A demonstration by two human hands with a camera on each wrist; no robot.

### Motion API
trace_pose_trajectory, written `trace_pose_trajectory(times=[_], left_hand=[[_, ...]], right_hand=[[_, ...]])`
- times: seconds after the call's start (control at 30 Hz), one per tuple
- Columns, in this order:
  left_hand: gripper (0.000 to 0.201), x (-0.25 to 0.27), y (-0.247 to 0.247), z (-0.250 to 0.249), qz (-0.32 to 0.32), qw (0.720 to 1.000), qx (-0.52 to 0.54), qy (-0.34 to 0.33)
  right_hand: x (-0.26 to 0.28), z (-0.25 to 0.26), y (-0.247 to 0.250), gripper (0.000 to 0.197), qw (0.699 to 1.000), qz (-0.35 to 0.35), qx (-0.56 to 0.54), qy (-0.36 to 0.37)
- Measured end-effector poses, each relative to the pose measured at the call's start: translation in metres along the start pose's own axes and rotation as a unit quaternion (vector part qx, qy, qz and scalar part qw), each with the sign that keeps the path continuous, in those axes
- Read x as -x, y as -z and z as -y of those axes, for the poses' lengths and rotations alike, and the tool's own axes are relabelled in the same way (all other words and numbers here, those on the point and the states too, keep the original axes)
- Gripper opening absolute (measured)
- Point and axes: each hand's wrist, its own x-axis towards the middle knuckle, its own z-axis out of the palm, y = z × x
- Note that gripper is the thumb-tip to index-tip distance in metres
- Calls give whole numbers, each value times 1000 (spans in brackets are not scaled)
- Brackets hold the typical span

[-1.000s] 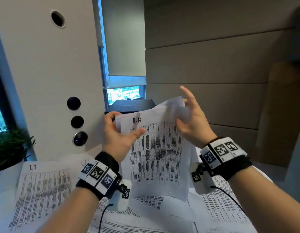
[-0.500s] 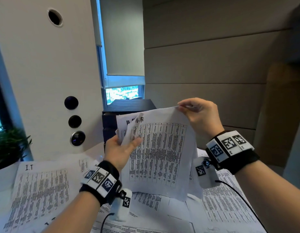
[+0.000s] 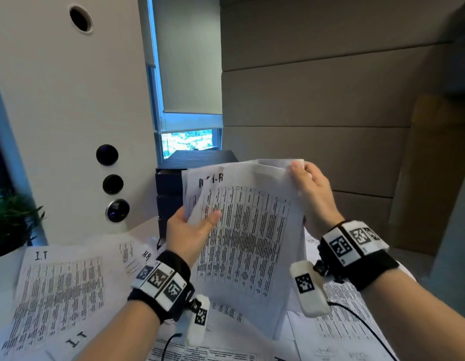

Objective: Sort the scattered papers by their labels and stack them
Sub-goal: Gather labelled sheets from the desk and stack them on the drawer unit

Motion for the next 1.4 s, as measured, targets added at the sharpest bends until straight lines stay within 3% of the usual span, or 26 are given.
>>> trace_pose_trajectory(times=[0.07, 0.13, 0.23, 0.33, 0.5, 0.7, 0.77, 0.83, 0.9, 1.0, 1.03, 1.1, 1.17, 1.23, 1.27, 1.33, 1.4], left_hand=[[17, -2, 5, 1, -9, 1000, -2, 25], [23, -7, 9, 2, -39, 998, 12, 42], [42, -8, 8, -8, -67, 995, 71, 32], [31, -9, 4, -17, -82, 990, 112, 15], [60, -3, 9, -2, -28, 993, 100, 61], [43, 0, 1, 14, 41, 993, 39, 104], [19, -2, -3, 2, 3, 996, 30, 89], [12, -9, 2, -5, -55, 993, 38, 100], [25, -18, 19, -5, -126, 981, 70, 131], [99, -30, 42, 12, -149, 953, 141, 223], [108, -27, 45, 15, -135, 950, 146, 242], [92, -17, 39, 18, -94, 949, 151, 261], [73, -9, 34, 13, -57, 940, 205, 266], [48, -14, 48, 11, -73, 939, 232, 243], [40, -23, 61, 13, -84, 953, 199, 212], [44, -41, 88, 13, -58, 977, 147, 143], [51, -49, 100, 8, -7, 989, 95, 116]], right_hand=[[9, -16, 11, 56, 998, 34, -50, -16], [20, -31, 21, 74, 997, 59, -35, -37], [32, -42, 17, 53, 991, 102, 87, -25], [34, -38, 6, 31, 991, 49, 105, 66], [48, -47, 6, 45, 991, 94, 92, -17], [54, -56, 5, 58, 981, 127, 133, -59], [47, -52, 2, 62, 982, 116, 131, -64], [41, -51, 5, 66, 988, 74, 105, -85], [40, -55, 16, 73, 984, 27, 135, -111], [51, -72, 22, 75, 975, 10, 88, -203], [54, -79, 18, 70, 972, 28, 30, -233], [55, -86, 7, 63, 963, 53, -97, -247], [50, -79, 2, 81, 958, 45, -178, -222], [39, -65, 14, 96, 971, 36, -150, -181], [32, -59, 25, 97, 980, 34, -120, -156], [20, -52, 48, 96, 991, 26, -64, -117], [10, -51, 61, 95, 996, 21, -17, -86]])
